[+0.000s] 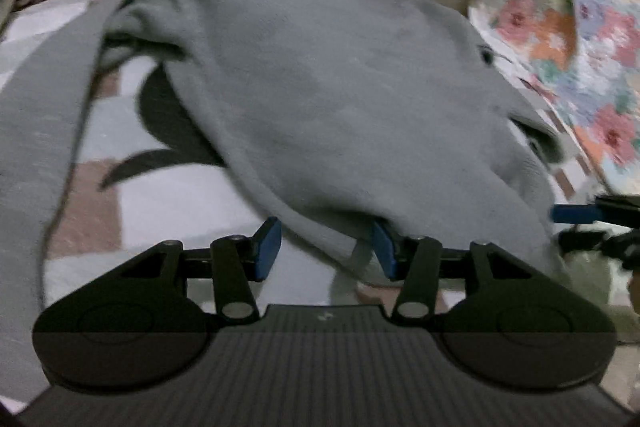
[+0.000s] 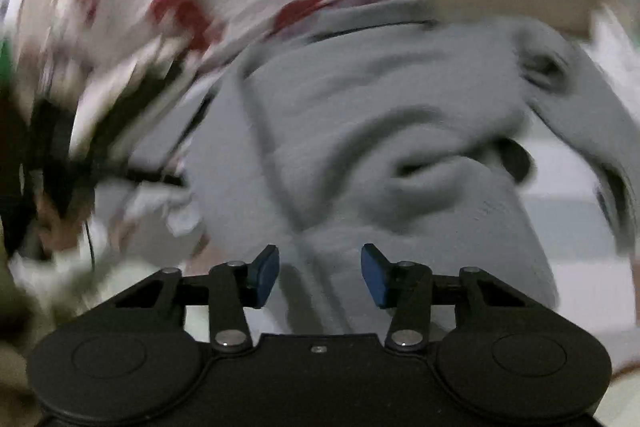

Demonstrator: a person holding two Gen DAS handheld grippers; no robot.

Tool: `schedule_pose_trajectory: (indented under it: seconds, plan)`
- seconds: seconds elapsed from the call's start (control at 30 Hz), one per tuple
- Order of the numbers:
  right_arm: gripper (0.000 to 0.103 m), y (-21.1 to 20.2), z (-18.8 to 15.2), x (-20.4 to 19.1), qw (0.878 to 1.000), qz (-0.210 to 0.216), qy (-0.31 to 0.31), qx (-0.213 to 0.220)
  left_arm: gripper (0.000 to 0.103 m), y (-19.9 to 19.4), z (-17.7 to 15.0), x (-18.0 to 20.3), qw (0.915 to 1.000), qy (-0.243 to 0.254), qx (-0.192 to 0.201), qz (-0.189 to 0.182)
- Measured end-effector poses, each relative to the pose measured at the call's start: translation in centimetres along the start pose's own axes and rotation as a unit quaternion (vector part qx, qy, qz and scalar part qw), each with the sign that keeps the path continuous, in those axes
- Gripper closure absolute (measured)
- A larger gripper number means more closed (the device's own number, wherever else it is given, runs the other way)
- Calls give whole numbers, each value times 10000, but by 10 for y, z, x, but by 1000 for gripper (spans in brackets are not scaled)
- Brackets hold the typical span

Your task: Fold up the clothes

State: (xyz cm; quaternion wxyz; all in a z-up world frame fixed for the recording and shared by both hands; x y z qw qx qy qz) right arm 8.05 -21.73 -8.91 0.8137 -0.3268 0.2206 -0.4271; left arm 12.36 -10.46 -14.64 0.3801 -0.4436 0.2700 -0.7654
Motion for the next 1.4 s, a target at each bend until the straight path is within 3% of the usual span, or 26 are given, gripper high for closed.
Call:
schedule_pose_trajectory:
  seconds: [0.1, 0.23, 0.27, 0.3, 0.33, 0.37, 0.43, 0.53, 0.63, 0.7, 0.8, 0.9, 1.0, 1.1, 1.23, 1.27, 1.3, 1.4]
  plan:
    - [39, 17, 0, -26, 9978, 156, -548, -345, 54, -3, -12, 12, 9993, -139, -207, -278]
    - [39, 38, -10, -29, 9882, -584, -1157, -815, 51, -5, -30, 20, 9969, -314, -486, -524]
    - [43, 43, -13, -25, 9866, -814, -1125, -860, 51, -5, -33, 21, 9967, -314, -534, -518]
    - [75, 45, -15, -21, 9884, -839, -961, -827, 51, -7, -34, 23, 9970, -263, -472, -562]
    - [96, 46, -15, -19, 9932, -655, -615, -738, 51, -11, -34, 25, 9971, -206, -396, -612]
    - [94, 44, -13, -16, 9970, -433, -172, -611, 51, -14, -35, 27, 9972, -149, -321, -661]
    - [94, 35, 0, -10, 9956, 130, 907, -210, 51, -31, -33, 38, 9965, 221, 186, -788]
    - [94, 18, 34, -1, 9729, 954, 2068, 399, 51, -54, -33, 58, 9895, 512, 580, -1222]
    - [94, 6, 71, -6, 9547, 1567, 2365, 899, 47, -66, -37, 75, 9815, 634, 578, -1712]
    - [94, 5, 91, -14, 9515, 1734, 2315, 1045, 46, -72, -40, 84, 9768, 804, 563, -1906]
    - [94, 11, 110, -34, 9557, 1796, 2106, 1003, 42, -72, -41, 85, 9764, 759, 546, -1948]
    - [94, 21, 119, -47, 9497, 2063, 2196, 859, 42, -72, -41, 86, 9762, 703, 529, -1981]
    - [93, 24, 123, -60, 9371, 2430, 2405, 708, 33, -72, -30, 76, 9819, 592, 808, -1611]
    - [93, 17, 132, -71, 9120, 3000, 2675, 817, 33, -66, -16, 59, 9870, 514, 934, -1199]
    - [88, 9, 116, -35, 9616, 1447, 2071, 1070, 31, -43, -2, 34, 9930, 446, 866, -667]
    - [80, 5, 112, -24, 9702, 1008, 1891, 1129, 32, -29, 0, 27, 9957, 489, 730, -299]
    - [66, 1, 108, -14, 9765, 566, 1707, 1185, 32, -15, 0, 25, 9954, 759, 576, 52]
    - [57, -16, 97, 18, 9816, -762, 1130, 1338, 32, 14, -7, 27, 9733, 2042, 407, 967]
Point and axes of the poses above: each gripper's, at about its wrist camera, not at the fingertips, and y roughly the way its jaws point, x to its right, z to its top, the point moved 9 cm from there along y, roughly the way its jaws point, and after that the axes turned 13 degrees about -y, right-handed, at the moved point
